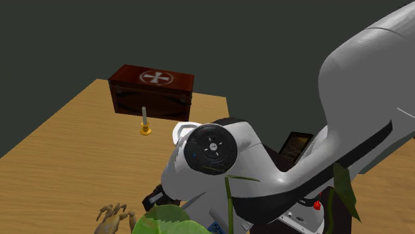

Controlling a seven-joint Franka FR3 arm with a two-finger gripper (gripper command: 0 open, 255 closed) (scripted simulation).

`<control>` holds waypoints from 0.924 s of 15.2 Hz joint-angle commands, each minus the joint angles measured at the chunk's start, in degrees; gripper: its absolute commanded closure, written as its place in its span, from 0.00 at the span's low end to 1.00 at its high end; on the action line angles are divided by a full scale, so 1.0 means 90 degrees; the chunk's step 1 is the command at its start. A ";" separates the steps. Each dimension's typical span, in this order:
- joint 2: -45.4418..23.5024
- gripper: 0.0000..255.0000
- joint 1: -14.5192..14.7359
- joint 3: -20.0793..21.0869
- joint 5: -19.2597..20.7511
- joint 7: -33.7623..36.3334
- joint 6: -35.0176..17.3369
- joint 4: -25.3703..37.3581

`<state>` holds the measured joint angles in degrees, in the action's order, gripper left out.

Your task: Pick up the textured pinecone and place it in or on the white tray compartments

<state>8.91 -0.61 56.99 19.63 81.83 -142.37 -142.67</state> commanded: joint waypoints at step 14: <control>-0.1032 0.00 -0.0500 0.0309 0.1678 0.1268 -0.0139 0.0091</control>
<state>-0.37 -5.11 59.78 34.71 93.24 -143.62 -141.86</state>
